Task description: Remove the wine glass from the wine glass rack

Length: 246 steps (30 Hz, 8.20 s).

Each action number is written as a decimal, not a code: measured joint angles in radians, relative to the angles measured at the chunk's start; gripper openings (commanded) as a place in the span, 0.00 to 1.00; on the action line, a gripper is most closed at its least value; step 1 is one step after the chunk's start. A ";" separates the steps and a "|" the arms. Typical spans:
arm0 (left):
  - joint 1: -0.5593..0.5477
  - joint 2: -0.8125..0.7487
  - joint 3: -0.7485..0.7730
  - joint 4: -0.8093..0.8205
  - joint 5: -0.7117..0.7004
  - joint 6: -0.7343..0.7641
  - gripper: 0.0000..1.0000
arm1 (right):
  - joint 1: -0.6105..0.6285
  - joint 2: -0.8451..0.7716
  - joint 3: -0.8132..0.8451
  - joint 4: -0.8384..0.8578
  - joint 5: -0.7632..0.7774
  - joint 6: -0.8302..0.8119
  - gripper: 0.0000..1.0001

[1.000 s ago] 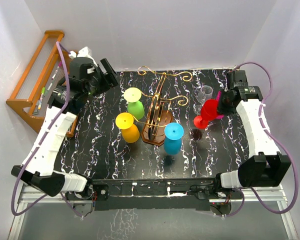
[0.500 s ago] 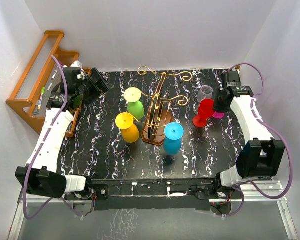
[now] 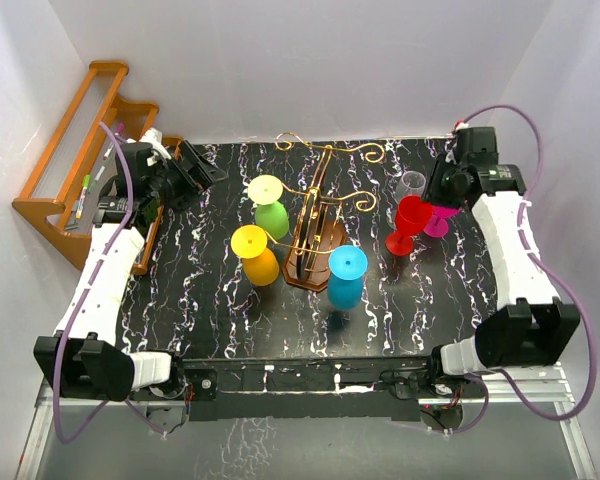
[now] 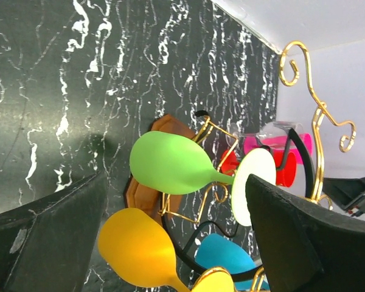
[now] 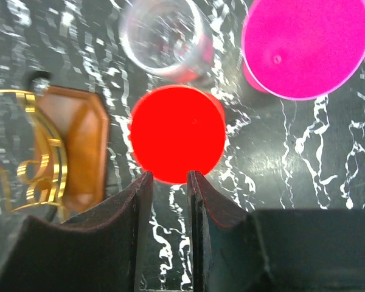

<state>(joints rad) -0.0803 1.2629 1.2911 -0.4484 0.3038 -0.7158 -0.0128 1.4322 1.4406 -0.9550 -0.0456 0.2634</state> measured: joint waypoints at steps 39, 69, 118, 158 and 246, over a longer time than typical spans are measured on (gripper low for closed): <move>-0.041 0.190 -0.017 0.158 0.505 -0.018 0.54 | 0.148 -0.070 0.271 0.048 -0.504 0.128 0.20; -0.074 0.218 -0.016 0.210 0.556 -0.079 0.11 | 0.150 -0.079 0.213 0.094 -0.503 0.130 0.20; -0.072 0.168 0.016 0.290 0.518 -0.265 0.00 | 0.150 -0.132 0.135 0.153 -0.481 0.158 0.20; -0.105 0.058 -0.150 0.560 0.762 -0.441 0.00 | 0.150 -0.132 0.143 0.158 -0.484 0.156 0.20; -0.203 -0.432 -0.412 1.560 0.863 -0.654 0.89 | 0.481 -0.182 0.291 0.960 -0.768 0.335 0.08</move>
<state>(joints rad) -0.2836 0.8310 0.8787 1.1114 1.1667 -1.3697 0.4686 1.2503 1.7313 0.0048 -0.8139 0.5980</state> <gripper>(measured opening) 0.890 0.091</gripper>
